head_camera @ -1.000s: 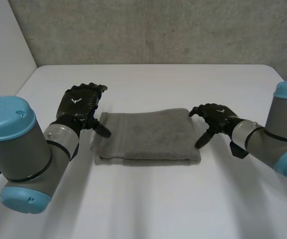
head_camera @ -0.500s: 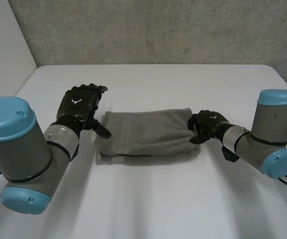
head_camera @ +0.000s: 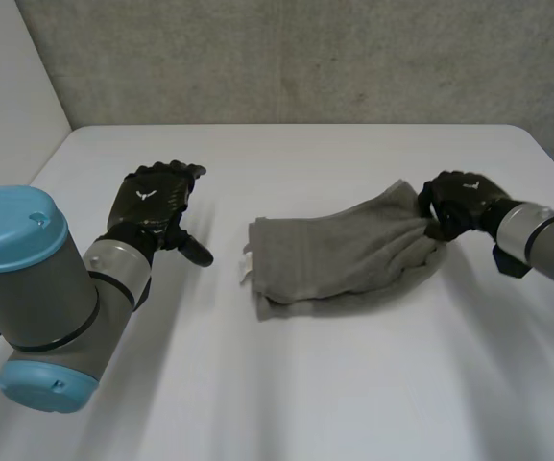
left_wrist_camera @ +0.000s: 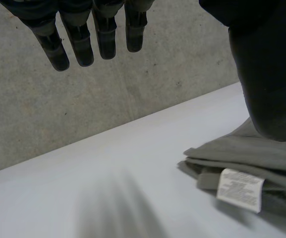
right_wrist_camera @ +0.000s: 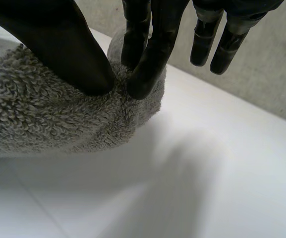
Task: Fold the towel.
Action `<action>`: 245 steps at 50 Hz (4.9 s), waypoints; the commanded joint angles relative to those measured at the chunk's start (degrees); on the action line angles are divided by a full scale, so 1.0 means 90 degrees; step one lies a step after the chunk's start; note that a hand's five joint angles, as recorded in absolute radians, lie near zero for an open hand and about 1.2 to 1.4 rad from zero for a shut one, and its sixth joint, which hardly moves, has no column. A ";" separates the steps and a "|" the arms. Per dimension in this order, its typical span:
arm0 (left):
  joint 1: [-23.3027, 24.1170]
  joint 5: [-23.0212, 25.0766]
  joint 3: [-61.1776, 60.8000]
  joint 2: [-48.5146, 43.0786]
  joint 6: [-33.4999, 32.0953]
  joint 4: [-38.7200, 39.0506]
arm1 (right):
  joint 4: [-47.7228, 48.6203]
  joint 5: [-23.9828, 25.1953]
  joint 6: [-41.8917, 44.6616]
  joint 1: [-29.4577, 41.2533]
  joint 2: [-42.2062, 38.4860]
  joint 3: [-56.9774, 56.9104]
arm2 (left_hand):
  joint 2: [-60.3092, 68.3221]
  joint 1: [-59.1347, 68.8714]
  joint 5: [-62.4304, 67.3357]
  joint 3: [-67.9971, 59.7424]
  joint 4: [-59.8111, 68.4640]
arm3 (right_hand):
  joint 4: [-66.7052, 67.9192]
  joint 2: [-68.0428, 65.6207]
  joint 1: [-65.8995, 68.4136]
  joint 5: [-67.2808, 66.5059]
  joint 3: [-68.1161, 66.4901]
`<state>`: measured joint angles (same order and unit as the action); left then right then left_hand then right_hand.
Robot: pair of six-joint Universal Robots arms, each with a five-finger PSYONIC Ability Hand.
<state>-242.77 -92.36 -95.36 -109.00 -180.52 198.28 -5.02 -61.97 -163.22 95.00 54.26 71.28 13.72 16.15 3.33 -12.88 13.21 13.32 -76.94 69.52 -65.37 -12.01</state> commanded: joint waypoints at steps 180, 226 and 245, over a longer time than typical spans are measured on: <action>-0.0701 -0.0001 -0.0059 0.0558 0.0000 0.0000 | 0.1242 -0.1269 -0.0488 0.4288 -0.0794 -0.0860 | -0.0408 -0.0678 -0.0365 0.0320 -0.0357 | -0.0369 0.8549 -0.7724 0.7263 0.0224; 0.1301 -0.0607 0.0664 -0.1648 -0.0439 -0.0079 | 0.0802 0.0870 0.0302 0.1954 -0.1799 -0.1591 | -0.0258 -0.0528 -0.0215 0.0320 -0.0357 | -0.0369 0.8475 -0.7651 0.7263 0.0224; 0.0803 -0.0802 0.0635 -0.1395 -0.1123 0.0117 | 0.0509 0.0403 0.0576 0.2101 -0.1393 -0.1769 | -0.0333 -0.0603 -0.0290 0.0320 -0.0357 | -0.0369 0.8549 -0.7724 0.7263 0.0224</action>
<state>-235.72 -99.47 -89.95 -123.93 -190.95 199.76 1.02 -55.10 -157.85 114.34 35.09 53.45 13.72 16.15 3.21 -12.88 13.21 13.33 -4.93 5.89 -3.49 -12.01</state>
